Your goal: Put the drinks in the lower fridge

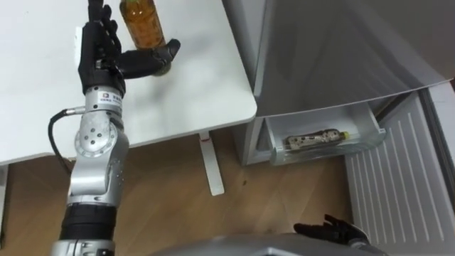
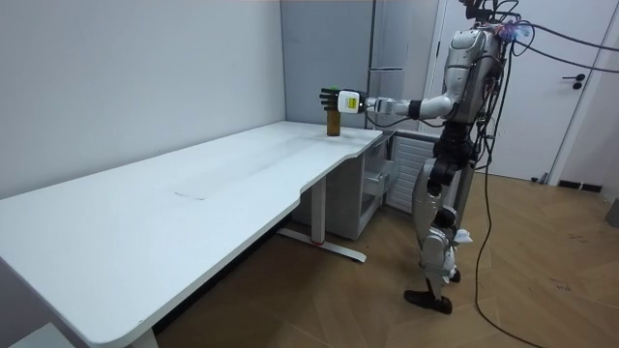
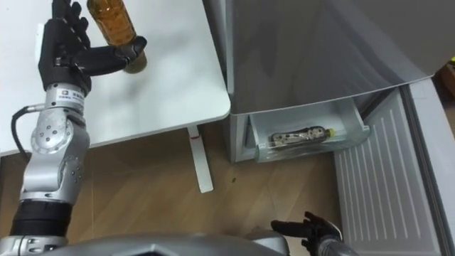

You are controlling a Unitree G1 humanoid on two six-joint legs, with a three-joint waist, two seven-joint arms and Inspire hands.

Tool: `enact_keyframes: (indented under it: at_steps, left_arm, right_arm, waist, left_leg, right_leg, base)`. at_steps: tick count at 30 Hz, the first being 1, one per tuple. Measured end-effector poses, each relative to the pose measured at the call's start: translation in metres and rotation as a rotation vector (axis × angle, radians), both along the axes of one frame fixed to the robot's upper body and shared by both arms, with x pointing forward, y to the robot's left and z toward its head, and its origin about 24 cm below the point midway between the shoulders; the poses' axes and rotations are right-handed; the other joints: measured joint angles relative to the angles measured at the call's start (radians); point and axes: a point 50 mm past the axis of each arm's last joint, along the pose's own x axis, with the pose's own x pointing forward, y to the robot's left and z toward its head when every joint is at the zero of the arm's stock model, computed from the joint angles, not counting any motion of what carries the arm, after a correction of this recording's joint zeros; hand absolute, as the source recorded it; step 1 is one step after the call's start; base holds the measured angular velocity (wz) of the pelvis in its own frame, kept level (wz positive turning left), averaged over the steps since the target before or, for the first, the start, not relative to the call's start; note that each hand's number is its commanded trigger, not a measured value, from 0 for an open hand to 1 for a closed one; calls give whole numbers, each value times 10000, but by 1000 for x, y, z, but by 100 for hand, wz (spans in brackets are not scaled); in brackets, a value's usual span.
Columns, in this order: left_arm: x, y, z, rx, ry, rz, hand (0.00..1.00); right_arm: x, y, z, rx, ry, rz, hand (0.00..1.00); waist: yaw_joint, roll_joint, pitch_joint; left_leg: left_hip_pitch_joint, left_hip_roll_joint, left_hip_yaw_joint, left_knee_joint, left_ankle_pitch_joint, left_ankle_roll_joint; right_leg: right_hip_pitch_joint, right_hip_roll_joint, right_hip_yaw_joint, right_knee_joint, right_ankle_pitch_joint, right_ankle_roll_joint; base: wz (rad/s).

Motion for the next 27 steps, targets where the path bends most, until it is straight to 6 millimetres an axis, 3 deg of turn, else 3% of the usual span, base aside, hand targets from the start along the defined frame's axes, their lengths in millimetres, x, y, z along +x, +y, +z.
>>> enact_keyframes:
  at_steps: [8,27]
  left_arm:
    - [8,11,-13,-520,638,457,0]
    - [16,31,-21,-331,1352,1531,0]
  right_arm:
    - [3,-1,1,-131,-46,-34,0]
    - [-13,-12,2,-730,561,259,0]
  waist:
    - [-183,106,47]
    - [-199,184,5]
  left_leg:
    - [88,8,62,-115,0,-1]
    - [106,-2,250,-207,1,0]
  right_leg:
    - [-5,25,145,15,0,1]
    - [-162,27,343,-25,3,6]
  base:
    - [-4]
    - [-4]
